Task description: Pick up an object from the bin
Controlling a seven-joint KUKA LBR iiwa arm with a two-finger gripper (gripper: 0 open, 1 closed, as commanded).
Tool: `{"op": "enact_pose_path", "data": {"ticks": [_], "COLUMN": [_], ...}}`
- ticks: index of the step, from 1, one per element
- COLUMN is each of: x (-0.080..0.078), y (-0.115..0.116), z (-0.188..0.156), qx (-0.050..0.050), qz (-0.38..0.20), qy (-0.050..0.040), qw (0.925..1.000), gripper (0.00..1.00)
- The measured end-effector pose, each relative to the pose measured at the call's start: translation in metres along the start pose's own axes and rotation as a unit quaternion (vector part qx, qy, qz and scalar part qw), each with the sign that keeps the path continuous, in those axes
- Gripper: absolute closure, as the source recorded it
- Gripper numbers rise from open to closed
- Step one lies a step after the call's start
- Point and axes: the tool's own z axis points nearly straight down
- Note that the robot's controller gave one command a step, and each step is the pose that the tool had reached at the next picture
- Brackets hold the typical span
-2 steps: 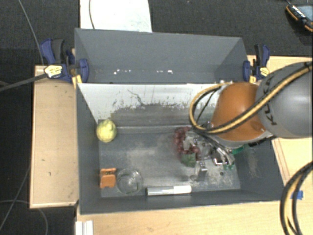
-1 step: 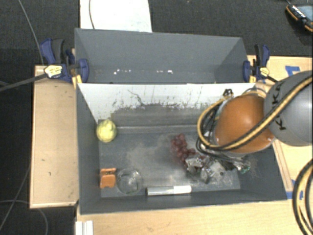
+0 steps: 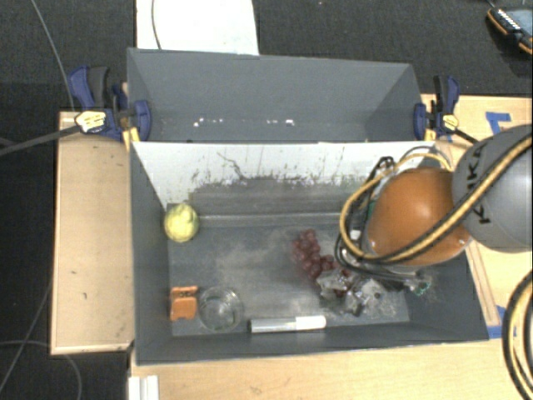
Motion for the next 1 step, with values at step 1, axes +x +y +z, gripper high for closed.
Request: {"op": "enact_pose_path", "data": {"ticks": [1], "x": [0.0027], "y": [-0.0045], "z": [0.0000], "qx": [0.000], "qz": [0.006], "qy": [-0.0016], "qw": [1.0000], "gripper": [1.00]}}
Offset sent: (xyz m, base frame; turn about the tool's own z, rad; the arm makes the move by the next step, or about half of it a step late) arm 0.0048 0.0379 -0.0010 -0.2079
